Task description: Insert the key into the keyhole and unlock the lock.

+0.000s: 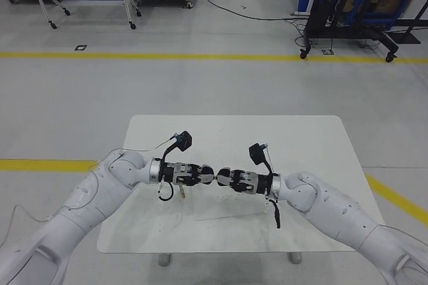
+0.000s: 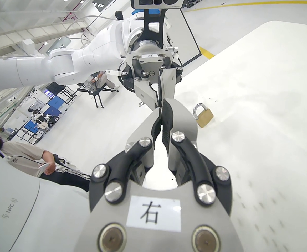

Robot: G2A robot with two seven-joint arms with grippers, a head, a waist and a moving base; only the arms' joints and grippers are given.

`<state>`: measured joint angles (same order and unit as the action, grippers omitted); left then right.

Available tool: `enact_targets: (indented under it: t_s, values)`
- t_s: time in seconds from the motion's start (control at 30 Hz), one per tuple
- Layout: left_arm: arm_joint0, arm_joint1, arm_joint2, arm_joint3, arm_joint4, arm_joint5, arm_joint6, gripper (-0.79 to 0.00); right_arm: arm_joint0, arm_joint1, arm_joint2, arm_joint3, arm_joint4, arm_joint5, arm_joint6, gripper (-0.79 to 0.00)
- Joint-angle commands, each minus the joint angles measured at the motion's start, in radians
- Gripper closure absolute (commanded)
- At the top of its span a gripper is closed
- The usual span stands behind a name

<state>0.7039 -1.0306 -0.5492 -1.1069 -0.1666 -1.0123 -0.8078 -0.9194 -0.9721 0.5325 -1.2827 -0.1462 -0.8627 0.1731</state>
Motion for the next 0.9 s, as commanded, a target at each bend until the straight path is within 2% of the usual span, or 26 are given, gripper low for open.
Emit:
enact_targets:
  t_s: [0.0, 0.1, 0.13, 0.17, 0.2, 0.47, 0.57, 0.63, 0.7, 0.8, 0.87]
  values:
    - [0.0, 0.0, 0.0, 0.0, 0.001, 0.0, 0.0, 0.0, -0.004, -0.005, 0.003, 0.005, 0.001, -0.016, 0.007, 0.0]
    - [0.0, 0.0, -0.002, 0.003, 0.001, 0.0, 0.0, 0.0, -0.013, -0.01, 0.011, 0.016, -0.002, -0.045, 0.008, 0.0]
    - [0.001, 0.0, -0.002, 0.003, 0.0, 0.0, 0.0, -0.311, -0.016, -0.012, 0.014, 0.021, -0.004, -0.051, 0.007, 0.0]
    - [0.002, 0.0, -0.004, 0.005, -0.004, 0.0, 0.0, -0.767, -0.02, -0.014, 0.018, 0.026, -0.005, -0.058, 0.002, 0.0]
    - [0.004, 0.0, -0.006, 0.008, -0.015, 0.0, 0.001, -0.785, -0.025, -0.016, 0.022, 0.033, -0.01, -0.062, -0.004, 0.0]
    - [0.019, 0.01, -0.062, 0.02, -0.02, 0.0, 0.043, -0.785, -0.109, -0.016, 0.096, 0.096, -0.081, -0.15, -0.157, 0.0]
    - [0.03, 0.03, -0.118, 0.008, 0.084, 0.019, 0.086, -0.785, -0.168, -0.003, 0.152, 0.093, -0.139, -0.15, -0.256, 0.0]
    - [0.054, 0.049, -0.171, -0.052, 0.249, 0.102, 0.154, -0.785, -0.214, 0.01, 0.197, 0.091, -0.19, -0.15, -0.322, 0.0]
    - [0.115, 0.074, -0.228, -0.163, 0.457, 0.238, 0.239, -0.785, -0.263, 0.023, 0.241, 0.069, -0.242, -0.15, -0.385, 0.0]
    - [0.266, 0.117, -0.307, -0.378, 0.751, 0.495, 0.325, -0.785, -0.332, 0.042, 0.31, 0.036, -0.318, -0.15, -0.474, 0.0]
    - [0.379, 0.142, -0.35, -0.497, 0.862, 0.628, 0.333, -0.785, -0.37, 0.052, 0.354, 0.019, -0.361, -0.15, -0.524, 0.0]
